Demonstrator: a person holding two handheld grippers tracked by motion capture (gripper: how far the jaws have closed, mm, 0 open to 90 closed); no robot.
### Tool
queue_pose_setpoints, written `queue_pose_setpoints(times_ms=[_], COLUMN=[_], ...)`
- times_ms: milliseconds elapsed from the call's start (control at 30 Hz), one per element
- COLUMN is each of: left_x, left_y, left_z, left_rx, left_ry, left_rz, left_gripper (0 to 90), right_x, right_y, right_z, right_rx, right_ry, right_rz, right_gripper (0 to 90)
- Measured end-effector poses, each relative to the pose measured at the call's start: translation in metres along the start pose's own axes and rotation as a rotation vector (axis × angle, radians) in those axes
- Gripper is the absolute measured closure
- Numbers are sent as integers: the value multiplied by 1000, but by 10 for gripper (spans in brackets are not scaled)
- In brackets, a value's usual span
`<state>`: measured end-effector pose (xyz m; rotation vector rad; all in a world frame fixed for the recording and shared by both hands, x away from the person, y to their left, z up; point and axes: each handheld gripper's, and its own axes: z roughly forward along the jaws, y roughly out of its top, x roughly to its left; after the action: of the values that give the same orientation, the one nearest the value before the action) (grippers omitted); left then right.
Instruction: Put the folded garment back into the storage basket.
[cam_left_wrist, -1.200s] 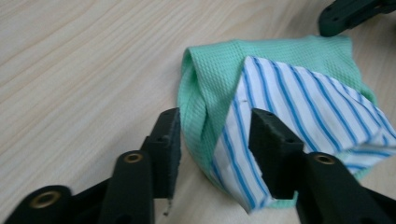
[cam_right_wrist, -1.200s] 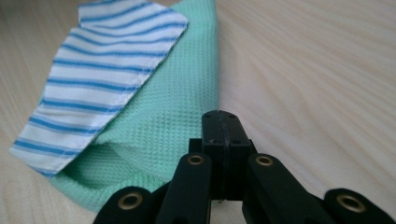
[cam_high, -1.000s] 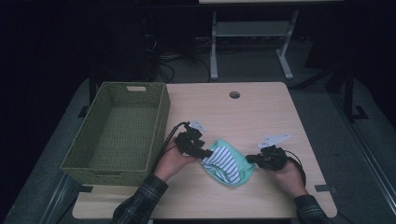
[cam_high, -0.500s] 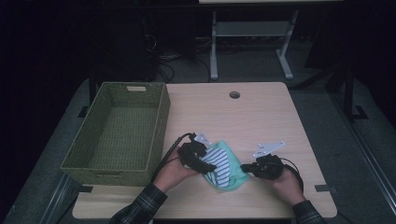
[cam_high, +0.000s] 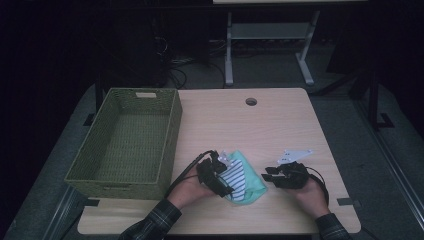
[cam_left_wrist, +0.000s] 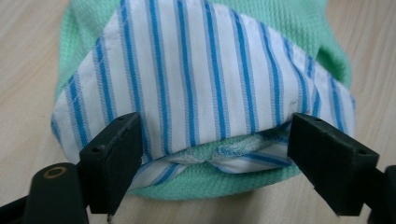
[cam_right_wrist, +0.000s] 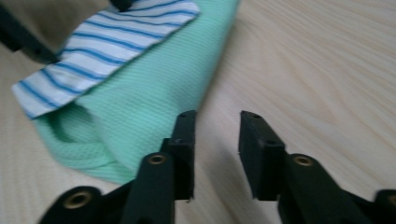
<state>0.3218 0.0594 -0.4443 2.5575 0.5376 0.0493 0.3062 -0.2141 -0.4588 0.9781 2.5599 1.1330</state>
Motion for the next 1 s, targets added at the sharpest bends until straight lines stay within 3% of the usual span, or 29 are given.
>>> queue_pose_setpoints(times_ms=[300,433,567,700,867,1000], left_x=[-5,-8,-9,-9,-10,-9], left_y=[-1,0,0,0,1,1], left_z=[8,9,10,9,7,4], left_rx=[22,34,33,46,51,44], left_ry=[21,44,49,56,69,73], left_rz=[38,56,55,61,76,84], left_gripper=[147,147,148,162,265,403], right_x=[-23,-35,-44,-45,-44,-44], right_y=[-10,-15,-18,-20,-20,-21], right_z=[0,1,0,1,3,4], right_rx=[17,30,22,20,6,-6], right_ry=[-96,-160,-207,-223,-222,-222], right_rz=[62,98,130,145,138,140], right_gripper=[374,252,178,137,119,105])
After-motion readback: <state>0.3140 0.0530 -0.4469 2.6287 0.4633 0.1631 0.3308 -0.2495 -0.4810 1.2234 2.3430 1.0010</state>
